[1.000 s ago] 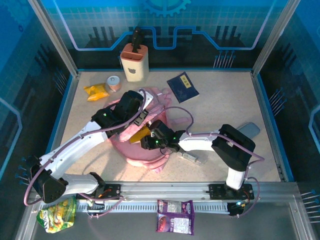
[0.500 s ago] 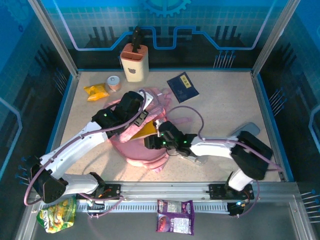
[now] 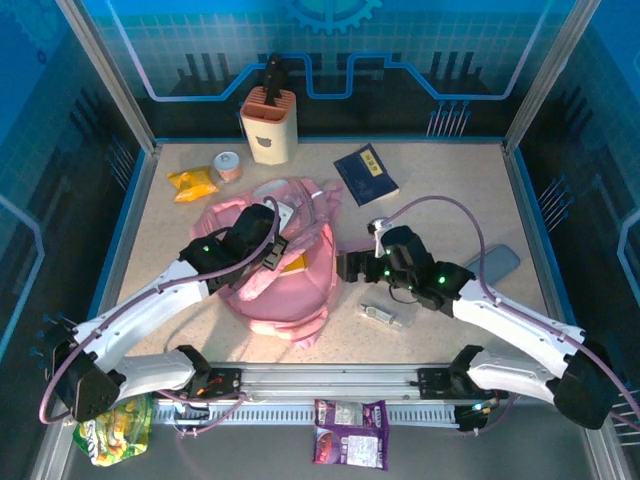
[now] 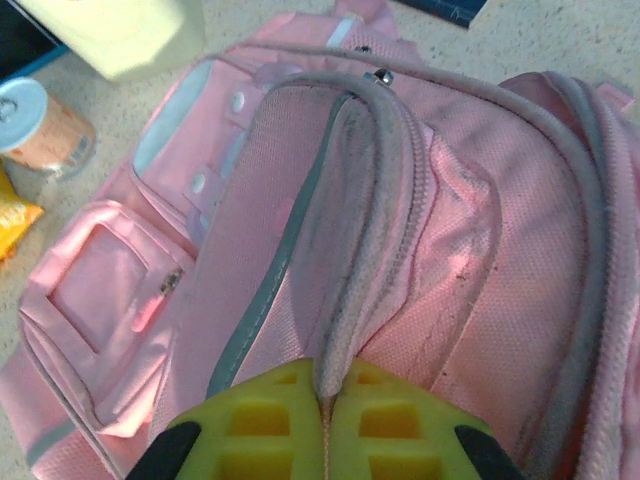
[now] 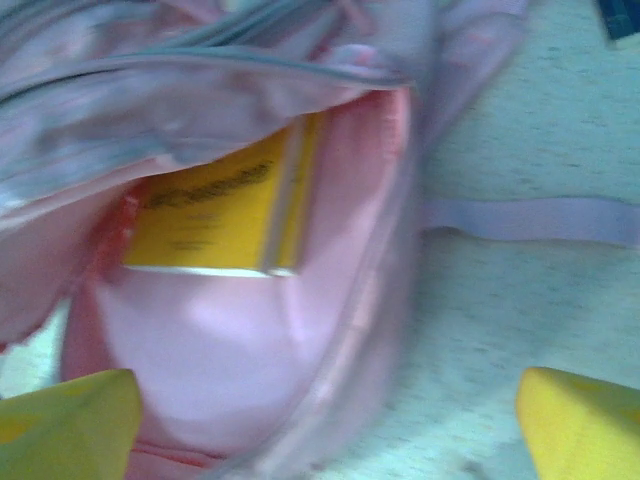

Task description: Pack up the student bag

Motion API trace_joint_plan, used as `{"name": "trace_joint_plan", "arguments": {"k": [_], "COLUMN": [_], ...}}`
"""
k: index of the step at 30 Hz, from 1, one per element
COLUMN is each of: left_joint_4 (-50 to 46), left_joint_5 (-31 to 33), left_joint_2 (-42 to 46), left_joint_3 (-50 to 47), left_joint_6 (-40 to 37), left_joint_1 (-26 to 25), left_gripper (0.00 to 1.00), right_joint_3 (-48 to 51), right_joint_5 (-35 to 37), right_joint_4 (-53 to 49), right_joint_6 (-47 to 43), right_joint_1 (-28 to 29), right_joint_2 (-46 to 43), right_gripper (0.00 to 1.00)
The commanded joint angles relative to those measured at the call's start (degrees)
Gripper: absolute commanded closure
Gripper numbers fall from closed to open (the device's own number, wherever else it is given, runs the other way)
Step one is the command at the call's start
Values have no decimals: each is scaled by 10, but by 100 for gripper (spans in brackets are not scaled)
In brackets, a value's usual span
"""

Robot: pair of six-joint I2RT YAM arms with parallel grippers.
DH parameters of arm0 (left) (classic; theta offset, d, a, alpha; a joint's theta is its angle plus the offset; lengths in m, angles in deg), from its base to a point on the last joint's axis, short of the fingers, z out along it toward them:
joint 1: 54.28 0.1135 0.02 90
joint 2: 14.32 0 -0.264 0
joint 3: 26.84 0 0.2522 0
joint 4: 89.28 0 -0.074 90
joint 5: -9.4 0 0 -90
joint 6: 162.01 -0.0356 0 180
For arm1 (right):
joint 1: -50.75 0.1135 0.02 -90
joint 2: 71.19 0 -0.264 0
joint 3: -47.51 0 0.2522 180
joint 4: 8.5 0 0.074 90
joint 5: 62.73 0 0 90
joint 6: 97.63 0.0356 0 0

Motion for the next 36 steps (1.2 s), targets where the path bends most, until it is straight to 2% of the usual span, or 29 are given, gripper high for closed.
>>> {"name": "trace_joint_plan", "arguments": {"k": [1, 4, 6, 8, 12, 14, 19, 23, 27, 36], "left_joint_4": [-54, -70, -73, -74, -57, -38, 53, 137, 223, 263], "left_joint_5": [39, 41, 23, -14, -111, -131, -174, -184, -197, -185], "left_joint_2": [13, 20, 27, 30, 35, 45, 60, 42, 12, -72], "left_joint_3": [-22, -41, -52, -57, -60, -62, -76, -84, -88, -43], "left_joint_6": [74, 107, 120, 134, 161, 191, 272, 360, 407, 433], "left_joint_1": [9, 10, 9, 9, 5, 1, 0, -2, -6, -6], "left_gripper": [100, 100, 100, 95, 76, 59, 45, 41, 37, 34], "right_joint_3": [-46, -88, -116, -140, -203, -239, -344, -418, -487, -670], "right_joint_5": [-74, -103, -109, -118, -97, -86, -65, -37, -50, -89], "right_joint_4": [-74, -87, -98, -102, -121, -126, -153, -170, -177, -250], "right_joint_6": [-36, -59, -68, -74, -100, -117, -148, -178, -185, -193], "right_joint_1": [-53, -93, -121, -144, -181, -199, -240, -264, -288, -319], "right_joint_2": [31, 80, 118, 156, 233, 279, 387, 463, 531, 682], "right_gripper": [0, 0, 0, 0, 0, 0, 0, 0, 0, 8]}}
